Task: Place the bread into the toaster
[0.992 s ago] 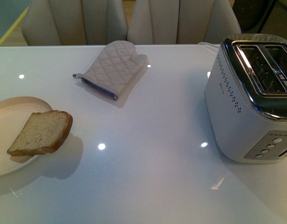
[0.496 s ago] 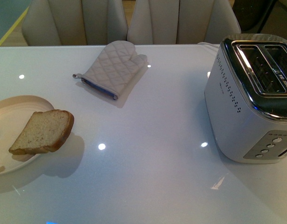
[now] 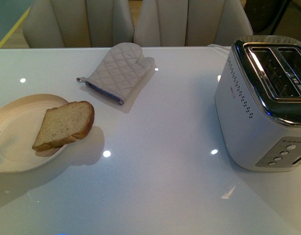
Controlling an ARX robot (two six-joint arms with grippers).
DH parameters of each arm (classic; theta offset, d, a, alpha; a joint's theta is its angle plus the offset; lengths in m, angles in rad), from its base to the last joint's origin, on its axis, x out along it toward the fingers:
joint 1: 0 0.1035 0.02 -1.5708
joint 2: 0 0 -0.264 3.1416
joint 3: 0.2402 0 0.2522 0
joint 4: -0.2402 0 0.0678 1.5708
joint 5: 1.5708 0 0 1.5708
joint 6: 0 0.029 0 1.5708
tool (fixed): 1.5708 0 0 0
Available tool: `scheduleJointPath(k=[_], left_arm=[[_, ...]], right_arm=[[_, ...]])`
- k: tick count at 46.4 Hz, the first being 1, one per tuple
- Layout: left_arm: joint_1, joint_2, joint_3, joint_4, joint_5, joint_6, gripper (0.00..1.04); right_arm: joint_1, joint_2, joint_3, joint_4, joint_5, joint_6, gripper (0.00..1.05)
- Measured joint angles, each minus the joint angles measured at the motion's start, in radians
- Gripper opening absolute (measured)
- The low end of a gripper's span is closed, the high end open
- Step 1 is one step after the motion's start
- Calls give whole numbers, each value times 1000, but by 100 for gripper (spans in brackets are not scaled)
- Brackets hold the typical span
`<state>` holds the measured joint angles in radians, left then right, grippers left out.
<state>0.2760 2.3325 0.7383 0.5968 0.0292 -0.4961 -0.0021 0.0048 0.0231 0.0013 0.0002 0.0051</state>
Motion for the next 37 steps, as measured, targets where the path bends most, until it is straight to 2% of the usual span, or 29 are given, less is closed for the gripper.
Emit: scheduleJointPath(k=[12,32,34,37], left_arm=[[-99,-10,-48,27,11,-26,5],[-197,-39,-116,54,22,-99,4],[-204,-43,-121,56,22,-103,8],[-216,-53,-135,60,20,-105,23]], right_arm=[[0,0,0,0,0,0,96],[0,0,0,0,0,0,96],[0,0,0,0,0,0,96],[0,0,0,0,0,0,96]])
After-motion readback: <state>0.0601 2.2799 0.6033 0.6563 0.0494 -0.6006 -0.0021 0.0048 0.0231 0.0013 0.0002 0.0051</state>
